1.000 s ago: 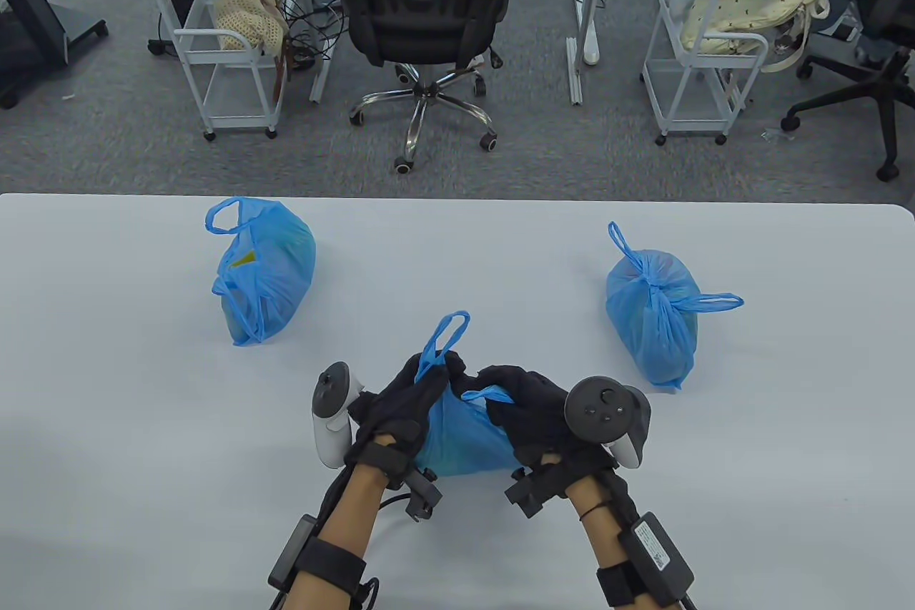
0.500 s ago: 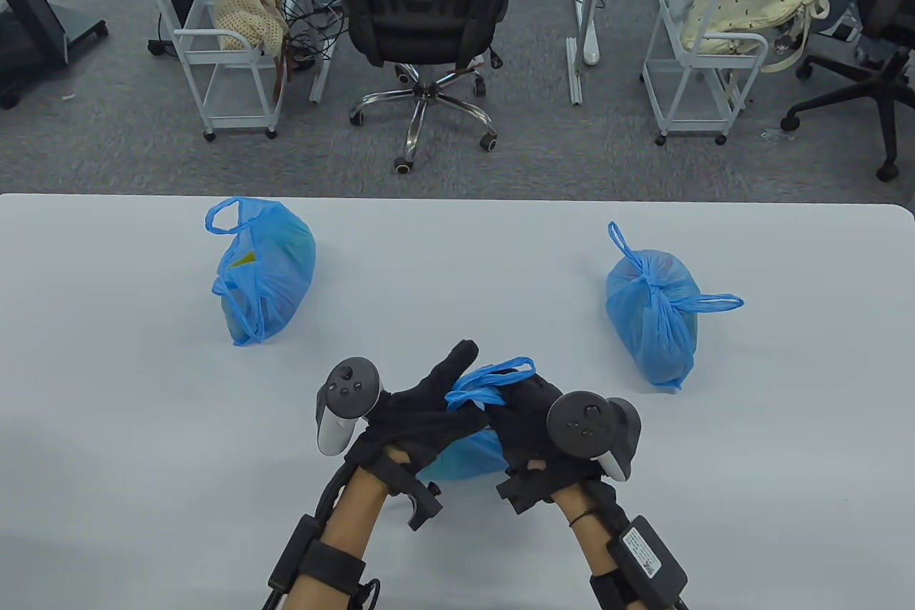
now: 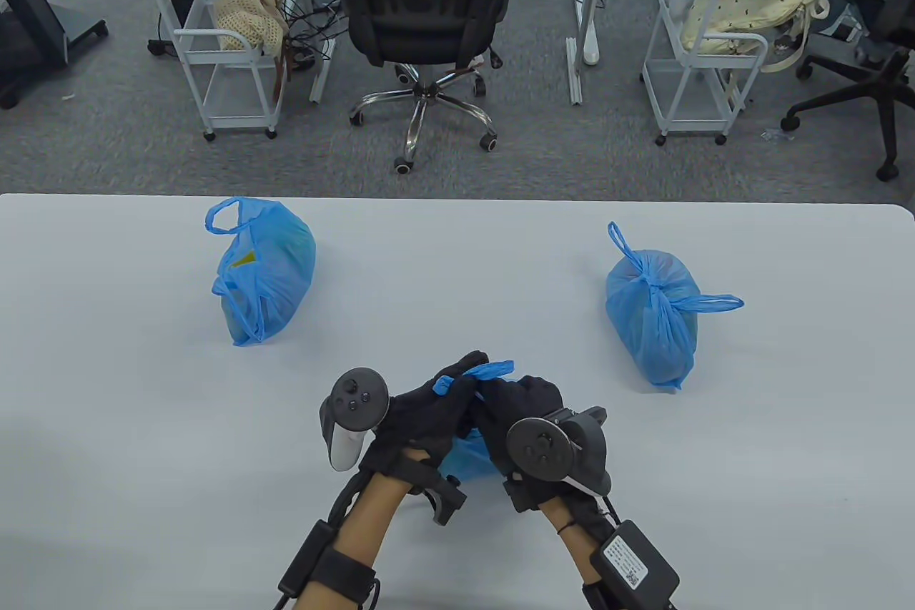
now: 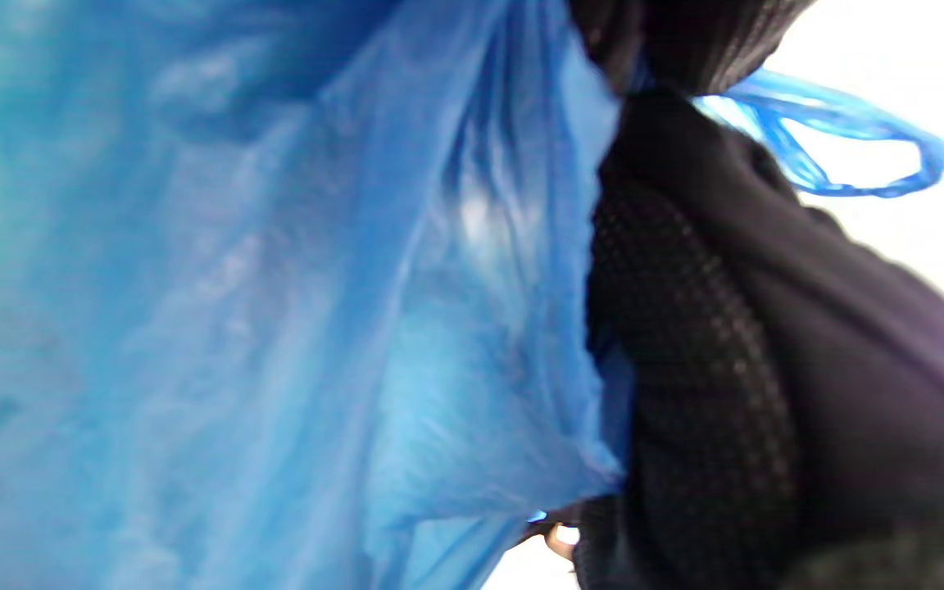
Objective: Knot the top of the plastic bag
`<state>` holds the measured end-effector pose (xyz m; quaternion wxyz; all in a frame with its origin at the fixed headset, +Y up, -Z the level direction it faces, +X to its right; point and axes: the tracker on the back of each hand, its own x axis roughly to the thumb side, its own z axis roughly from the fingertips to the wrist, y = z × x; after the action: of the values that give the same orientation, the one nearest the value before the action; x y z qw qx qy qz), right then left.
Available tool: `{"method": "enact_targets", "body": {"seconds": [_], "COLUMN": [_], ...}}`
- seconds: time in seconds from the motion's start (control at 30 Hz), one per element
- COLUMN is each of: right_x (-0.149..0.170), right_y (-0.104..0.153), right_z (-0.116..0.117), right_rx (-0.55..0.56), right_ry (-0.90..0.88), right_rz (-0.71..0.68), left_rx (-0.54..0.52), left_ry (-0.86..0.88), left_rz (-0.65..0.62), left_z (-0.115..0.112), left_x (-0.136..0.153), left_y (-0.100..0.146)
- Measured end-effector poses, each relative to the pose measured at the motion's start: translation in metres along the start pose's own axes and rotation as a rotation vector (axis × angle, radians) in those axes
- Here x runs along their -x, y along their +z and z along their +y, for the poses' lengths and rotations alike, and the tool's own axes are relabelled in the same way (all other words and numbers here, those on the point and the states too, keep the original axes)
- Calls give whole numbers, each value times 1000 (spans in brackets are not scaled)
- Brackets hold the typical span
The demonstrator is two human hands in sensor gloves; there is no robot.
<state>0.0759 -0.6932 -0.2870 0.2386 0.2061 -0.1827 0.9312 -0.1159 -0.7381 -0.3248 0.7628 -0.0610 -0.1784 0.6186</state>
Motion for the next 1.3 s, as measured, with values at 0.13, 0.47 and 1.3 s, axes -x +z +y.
{"method": "enact_targets", "body": {"seconds": [0.13, 0.47, 1.3], "right_x": [8, 5, 25], "right_y": [-1, 2, 5], "right_z": [2, -8, -41], "right_rx": [-57, 130, 364], "right_ry": [-188, -189, -373], "right_rz": [10, 5, 155], "left_rx": [-36, 74, 117], "left_ry": [138, 36, 127], "left_rz": [28, -25, -6], "left_z": [10, 9, 2], "left_x": [10, 2, 6], "left_y": [1, -1, -2]}}
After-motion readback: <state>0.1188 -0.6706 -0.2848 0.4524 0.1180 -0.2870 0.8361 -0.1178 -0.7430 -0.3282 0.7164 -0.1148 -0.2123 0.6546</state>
